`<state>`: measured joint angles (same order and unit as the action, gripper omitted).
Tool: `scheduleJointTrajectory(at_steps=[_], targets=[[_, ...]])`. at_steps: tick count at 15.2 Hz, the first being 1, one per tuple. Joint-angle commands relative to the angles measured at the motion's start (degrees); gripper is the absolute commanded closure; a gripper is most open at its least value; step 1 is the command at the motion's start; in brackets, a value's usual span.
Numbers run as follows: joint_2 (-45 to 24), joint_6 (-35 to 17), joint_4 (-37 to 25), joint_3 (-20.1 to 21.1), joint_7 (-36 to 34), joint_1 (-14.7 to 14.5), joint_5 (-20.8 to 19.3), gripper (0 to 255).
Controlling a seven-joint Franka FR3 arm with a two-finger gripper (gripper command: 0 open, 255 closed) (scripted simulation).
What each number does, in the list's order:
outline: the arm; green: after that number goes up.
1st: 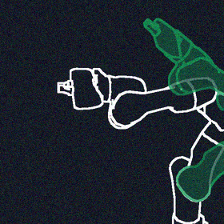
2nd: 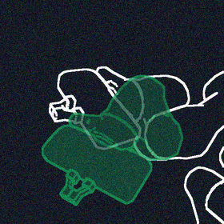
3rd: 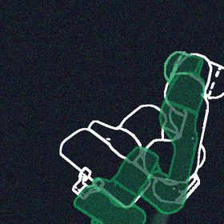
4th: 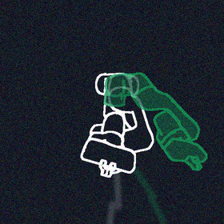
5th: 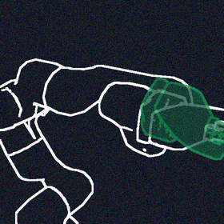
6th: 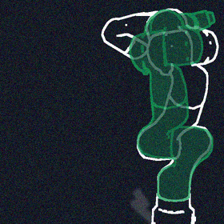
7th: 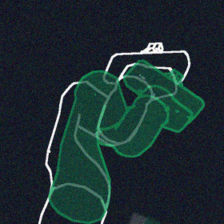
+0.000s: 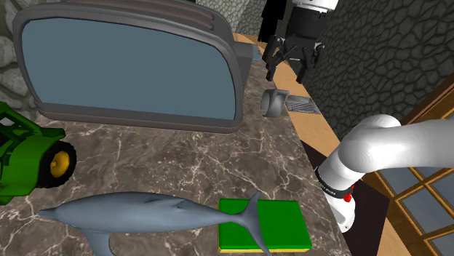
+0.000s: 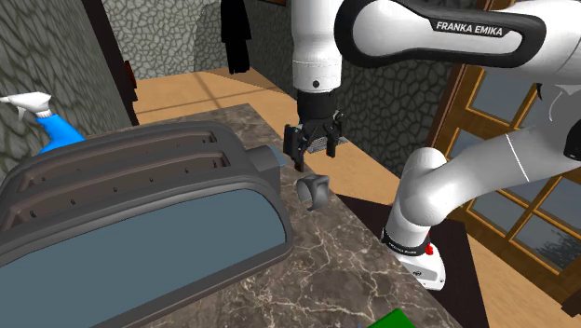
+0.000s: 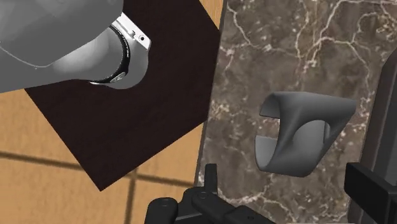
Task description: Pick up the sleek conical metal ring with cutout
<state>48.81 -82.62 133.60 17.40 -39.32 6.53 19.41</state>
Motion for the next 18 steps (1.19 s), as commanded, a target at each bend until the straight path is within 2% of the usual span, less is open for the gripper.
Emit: scheduleJointTrajectory(at_steps=[1,2,11,12,18], targets=[[-0.8,1.0,-0.5,2.8,-8.0,1.2,3.9,0],[-1.3,1.1,-0.8,3.9,-10.8,1.7,5.4,0],[0.1,-3.9,5.7,5.3,-9.6,1.2,6.7,0],[0.3,-3.9,5.8,5.2,-9.6,1.2,6.7,255],[0.3,-3.9,5.9,5.3,-9.6,1.1,6.7,255]])
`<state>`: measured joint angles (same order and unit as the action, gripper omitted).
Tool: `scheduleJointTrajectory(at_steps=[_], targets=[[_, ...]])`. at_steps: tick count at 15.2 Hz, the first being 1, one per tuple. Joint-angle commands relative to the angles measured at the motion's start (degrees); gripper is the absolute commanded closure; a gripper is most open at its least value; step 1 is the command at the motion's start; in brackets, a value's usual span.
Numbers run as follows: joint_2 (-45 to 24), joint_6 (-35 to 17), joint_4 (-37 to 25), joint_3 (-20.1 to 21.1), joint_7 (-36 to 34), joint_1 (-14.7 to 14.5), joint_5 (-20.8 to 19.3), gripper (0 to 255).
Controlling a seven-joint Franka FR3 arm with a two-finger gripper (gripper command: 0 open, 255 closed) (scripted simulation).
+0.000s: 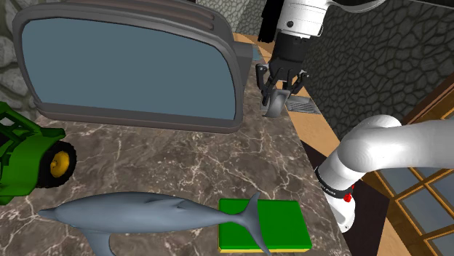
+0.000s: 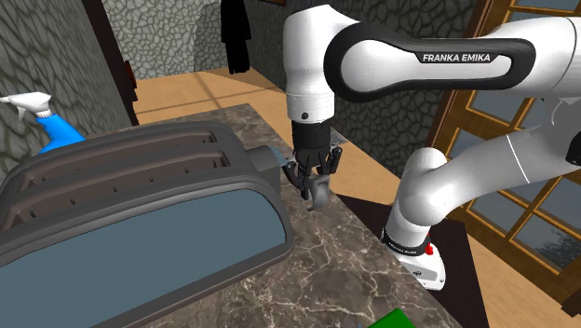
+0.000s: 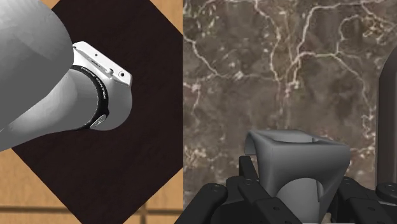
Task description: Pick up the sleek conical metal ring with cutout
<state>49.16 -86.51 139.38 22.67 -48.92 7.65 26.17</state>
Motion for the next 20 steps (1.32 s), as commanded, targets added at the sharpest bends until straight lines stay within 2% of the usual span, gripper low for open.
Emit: scheduleJointTrajectory(at_steps=[1,3,18,20], targets=[[0.0,0.0,0.1,0.0,0.0,0.0,0.0,255],[-0.2,0.0,-0.1,0.0,0.0,0.1,-0.1,255],[-3.7,9.7,-13.3,-2.6,-2.4,1.0,-2.4,255],[-3.7,9.8,-13.5,-2.6,-2.4,1.0,-2.4,255]])
